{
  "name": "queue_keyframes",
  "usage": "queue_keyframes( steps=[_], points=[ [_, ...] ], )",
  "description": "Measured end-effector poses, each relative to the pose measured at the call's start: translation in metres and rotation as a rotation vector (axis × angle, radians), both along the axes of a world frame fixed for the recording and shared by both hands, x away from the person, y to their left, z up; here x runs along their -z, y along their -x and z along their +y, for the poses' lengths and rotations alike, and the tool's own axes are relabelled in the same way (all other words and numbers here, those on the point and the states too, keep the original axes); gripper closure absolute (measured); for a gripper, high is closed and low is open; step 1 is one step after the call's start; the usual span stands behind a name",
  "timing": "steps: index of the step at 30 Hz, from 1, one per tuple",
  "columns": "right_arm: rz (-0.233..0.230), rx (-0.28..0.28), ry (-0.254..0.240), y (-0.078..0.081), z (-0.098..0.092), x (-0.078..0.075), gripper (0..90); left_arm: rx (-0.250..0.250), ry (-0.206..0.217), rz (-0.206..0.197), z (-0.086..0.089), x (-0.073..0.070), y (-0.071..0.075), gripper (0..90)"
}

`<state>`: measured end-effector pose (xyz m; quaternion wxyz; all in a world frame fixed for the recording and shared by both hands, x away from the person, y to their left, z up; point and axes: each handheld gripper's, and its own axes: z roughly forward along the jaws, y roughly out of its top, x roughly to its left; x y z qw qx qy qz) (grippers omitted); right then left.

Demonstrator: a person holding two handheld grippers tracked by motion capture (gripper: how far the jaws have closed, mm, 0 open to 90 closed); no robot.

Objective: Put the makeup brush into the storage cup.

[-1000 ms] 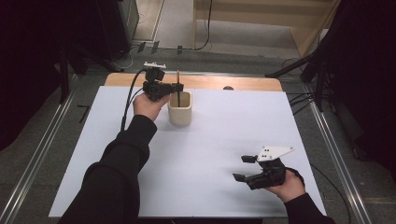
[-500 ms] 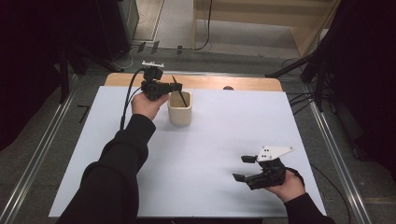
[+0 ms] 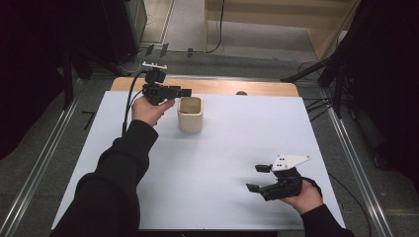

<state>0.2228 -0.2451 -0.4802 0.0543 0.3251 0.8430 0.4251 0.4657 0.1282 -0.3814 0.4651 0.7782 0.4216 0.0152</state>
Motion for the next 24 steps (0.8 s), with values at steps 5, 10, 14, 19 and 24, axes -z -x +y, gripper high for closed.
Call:
queue_keyframes(
  steps=[5, 10, 14, 19, 24],
  points=[
    [-0.001, 0.001, 0.001, 0.000, 0.000, 0.000, 25.5, 0.004, 0.005, 0.004, 0.004, -0.002, 0.004, 37.1],
    [0.000, 0.001, 0.003, 0.000, 0.000, 0.000, 25.4, 0.005, 0.002, 0.008, 0.011, -0.002, 0.008, 35.9],
    [0.000, 0.002, 0.003, 0.000, 0.000, 0.000, 25.5, 0.011, -0.002, 0.014, 0.017, -0.002, 0.011, 34.6],
    [0.003, 0.004, 0.004, 0.000, 0.000, 0.000, 25.5, 0.013, 0.008, 0.016, 0.024, 0.000, 0.015, 34.1],
    [0.006, 0.007, 0.008, -0.001, 0.000, 0.001, 25.5, 0.015, -0.002, 0.011, 0.031, 0.002, 0.019, 33.1]
  ],
)
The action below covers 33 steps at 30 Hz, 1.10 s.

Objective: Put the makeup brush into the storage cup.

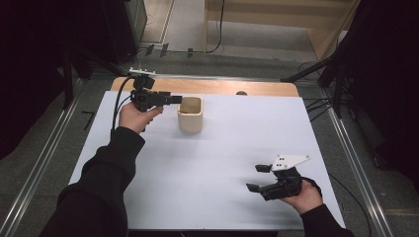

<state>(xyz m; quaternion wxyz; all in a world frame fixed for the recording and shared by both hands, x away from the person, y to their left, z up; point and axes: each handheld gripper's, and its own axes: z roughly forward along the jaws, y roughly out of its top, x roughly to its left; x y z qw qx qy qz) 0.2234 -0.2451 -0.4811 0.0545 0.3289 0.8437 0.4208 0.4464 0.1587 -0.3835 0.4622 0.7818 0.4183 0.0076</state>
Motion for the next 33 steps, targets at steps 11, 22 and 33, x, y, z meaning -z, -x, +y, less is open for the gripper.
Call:
queue_keyframes(
  steps=[11, 22, 33],
  points=[
    [0.005, 0.005, -0.002, -0.001, -0.001, 0.001, 25.5, 0.004, -0.013, 0.005, 0.010, 0.005, 0.010, 32.0],
    [0.009, 0.005, 0.000, 0.000, 0.000, 0.001, 25.5, 0.002, -0.021, 0.011, 0.021, 0.010, 0.021, 30.1],
    [0.007, 0.007, 0.000, -0.001, 0.000, 0.002, 25.5, -0.015, -0.035, 0.027, 0.033, 0.019, 0.029, 30.0]
  ],
)
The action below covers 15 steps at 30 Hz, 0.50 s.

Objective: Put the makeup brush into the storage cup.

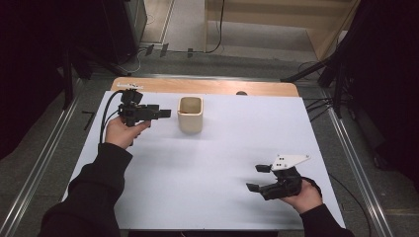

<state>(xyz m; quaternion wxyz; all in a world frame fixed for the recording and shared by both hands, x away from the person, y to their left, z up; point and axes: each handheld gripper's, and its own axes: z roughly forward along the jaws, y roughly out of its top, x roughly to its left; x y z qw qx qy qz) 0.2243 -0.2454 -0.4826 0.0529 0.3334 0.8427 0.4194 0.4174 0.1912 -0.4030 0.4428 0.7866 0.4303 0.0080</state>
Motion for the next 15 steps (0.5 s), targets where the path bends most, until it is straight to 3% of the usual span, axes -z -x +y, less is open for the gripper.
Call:
queue_keyframes(
  steps=[15],
  points=[
    [0.000, 0.002, 0.002, 0.000, 0.000, 0.000, 25.5, -0.006, 0.009, -0.005, 0.014, 0.011, 0.015, 29.3]
  ],
)
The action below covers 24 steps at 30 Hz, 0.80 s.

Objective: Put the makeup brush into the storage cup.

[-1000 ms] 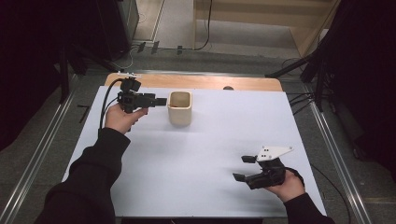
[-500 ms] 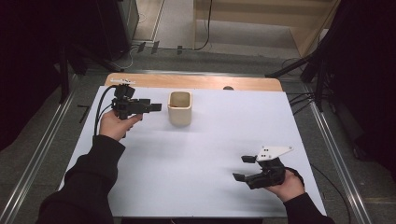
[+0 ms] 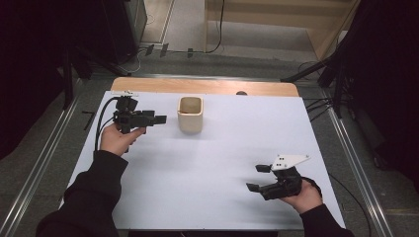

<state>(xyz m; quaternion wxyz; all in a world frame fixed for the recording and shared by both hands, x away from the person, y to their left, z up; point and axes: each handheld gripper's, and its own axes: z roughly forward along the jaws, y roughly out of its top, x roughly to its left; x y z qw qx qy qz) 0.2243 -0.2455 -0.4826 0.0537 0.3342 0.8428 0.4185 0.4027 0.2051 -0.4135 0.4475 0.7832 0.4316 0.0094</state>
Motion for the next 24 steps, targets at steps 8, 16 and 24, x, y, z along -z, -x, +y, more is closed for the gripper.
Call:
queue_keyframes(
  steps=[8, 16, 24],
  points=[
    [0.005, 0.003, 0.001, 0.000, 0.000, 0.000, 25.5, -0.002, -0.003, -0.014, 0.005, 0.004, 0.012, 29.4],
    [0.006, -0.003, 0.003, 0.000, 0.001, 0.000, 25.4, 0.012, -0.012, -0.011, 0.008, 0.009, 0.025, 29.3],
    [0.007, -0.004, 0.002, 0.001, 0.001, 0.000, 25.4, 0.023, -0.024, -0.012, 0.011, 0.013, 0.034, 29.4]
  ],
)
